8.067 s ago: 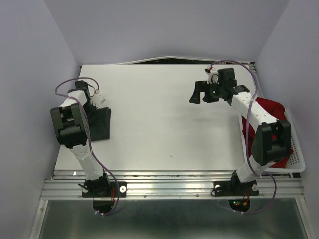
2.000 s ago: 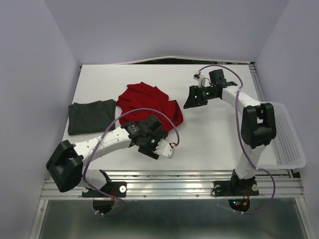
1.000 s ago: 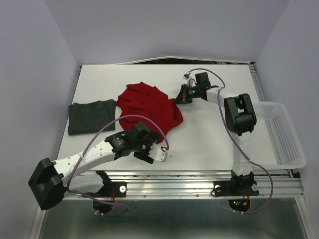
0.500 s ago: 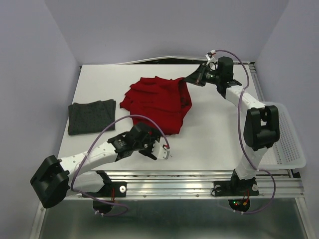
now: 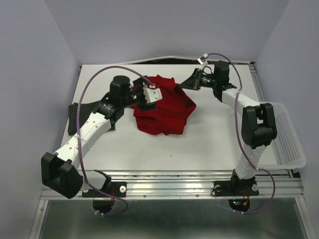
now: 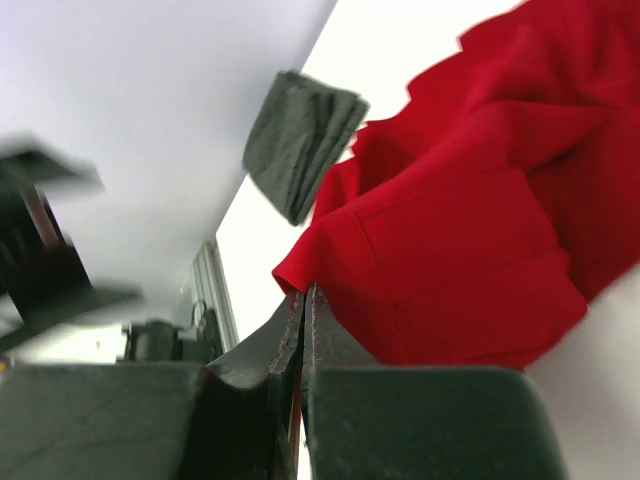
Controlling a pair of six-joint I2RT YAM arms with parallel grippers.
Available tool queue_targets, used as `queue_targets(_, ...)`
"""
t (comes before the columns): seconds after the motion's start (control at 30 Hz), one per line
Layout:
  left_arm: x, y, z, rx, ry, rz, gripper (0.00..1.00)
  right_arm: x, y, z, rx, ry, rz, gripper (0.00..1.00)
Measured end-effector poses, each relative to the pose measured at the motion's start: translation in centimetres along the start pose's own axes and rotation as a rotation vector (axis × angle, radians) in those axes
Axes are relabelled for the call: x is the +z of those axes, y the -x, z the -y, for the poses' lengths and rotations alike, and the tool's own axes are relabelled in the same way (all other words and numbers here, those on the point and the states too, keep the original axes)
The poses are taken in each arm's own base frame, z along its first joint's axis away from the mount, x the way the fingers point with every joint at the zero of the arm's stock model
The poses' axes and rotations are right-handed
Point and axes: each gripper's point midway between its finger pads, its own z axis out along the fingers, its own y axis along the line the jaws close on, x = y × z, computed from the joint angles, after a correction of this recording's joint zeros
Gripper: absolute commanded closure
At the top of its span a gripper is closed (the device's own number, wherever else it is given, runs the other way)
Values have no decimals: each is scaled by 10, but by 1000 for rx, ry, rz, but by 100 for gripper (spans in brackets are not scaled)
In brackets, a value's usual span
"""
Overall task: Fold and stack the skirts
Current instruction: Flatten the skirt out
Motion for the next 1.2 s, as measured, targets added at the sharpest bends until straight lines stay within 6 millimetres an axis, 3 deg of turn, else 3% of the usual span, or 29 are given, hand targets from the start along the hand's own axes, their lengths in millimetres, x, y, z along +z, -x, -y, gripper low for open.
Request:
queue_targets(0.03, -9, 6, -22, 5, 44, 20, 7, 2, -2, -5, -23, 21, -10, 99)
queue_targets(0.1, -21, 12, -47, 53, 86, 42, 7, 9, -10, -19, -99, 75, -42, 99)
queue_targets(0.17, -25, 12, -53, 101, 75, 47, 7, 17, -20, -31, -173, 114, -71, 99)
queue_targets(0.4, -5, -8, -51, 229, -97, 34, 8, 51, -66, -82, -502, 234, -203, 99)
queue_targets(0.5, 1, -14, -47, 280, -153, 43, 9, 55, -70, -99, -580, 263, -230, 99)
queue_targets(0.8, 16, -11, -23, 352, -281, 157, 19, 45, -68, -103, -654, 250, -256, 99)
queue_targets(1.0, 25, 14, 1, 386, -347, 242, 37, 43, -73, -103, -641, 255, -277, 99)
queue_targets(1.2, 32, 20, -1, 390, -336, 250, 65, 39, -77, -109, -615, 273, -302, 99)
